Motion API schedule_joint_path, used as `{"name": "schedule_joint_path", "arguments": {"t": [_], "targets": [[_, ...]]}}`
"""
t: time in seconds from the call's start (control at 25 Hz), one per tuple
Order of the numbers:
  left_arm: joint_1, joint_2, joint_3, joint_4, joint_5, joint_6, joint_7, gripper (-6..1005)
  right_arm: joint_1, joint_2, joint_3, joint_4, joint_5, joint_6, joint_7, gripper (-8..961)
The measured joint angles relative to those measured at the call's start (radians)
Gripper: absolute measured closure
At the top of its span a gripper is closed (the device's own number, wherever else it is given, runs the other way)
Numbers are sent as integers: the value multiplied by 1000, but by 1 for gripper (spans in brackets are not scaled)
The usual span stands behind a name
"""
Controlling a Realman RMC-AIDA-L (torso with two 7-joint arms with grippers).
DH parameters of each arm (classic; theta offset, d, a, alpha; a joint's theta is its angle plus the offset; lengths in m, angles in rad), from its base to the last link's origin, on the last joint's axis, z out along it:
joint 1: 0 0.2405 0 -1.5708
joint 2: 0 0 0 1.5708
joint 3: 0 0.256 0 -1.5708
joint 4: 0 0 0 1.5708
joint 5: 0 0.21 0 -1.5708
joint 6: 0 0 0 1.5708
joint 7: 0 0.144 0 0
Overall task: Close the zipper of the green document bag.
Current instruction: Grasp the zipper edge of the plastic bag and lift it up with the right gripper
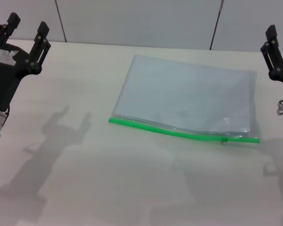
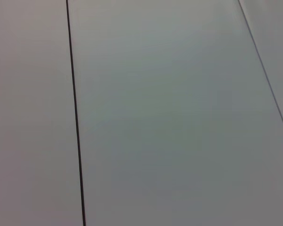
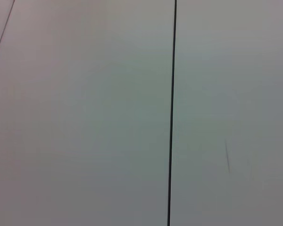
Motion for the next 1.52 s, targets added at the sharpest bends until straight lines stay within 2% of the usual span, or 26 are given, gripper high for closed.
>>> {"name": "schedule_joint_path", "arguments": {"t": [0.36,0.6,0.84,1.28,1.52], "targets": [[-3,0,0,0,0,0,0,364,8,-2,0,20,-5,16,-64,162],[-9,0,2,-8,0,0,0,363,8,-2,0,33,-13,102,-301,163],[-9,3,2,-11,0,0,1,363,-21,2,1,42,-1,220,-643,164],[-5,3,2,-8,-7,-1,3,364,-75,3,0,80,2,303,-1105,166],[-5,3,0,-9,-8,-2,3,363,-79,5,5,85,2,386,-1230,167]]}}
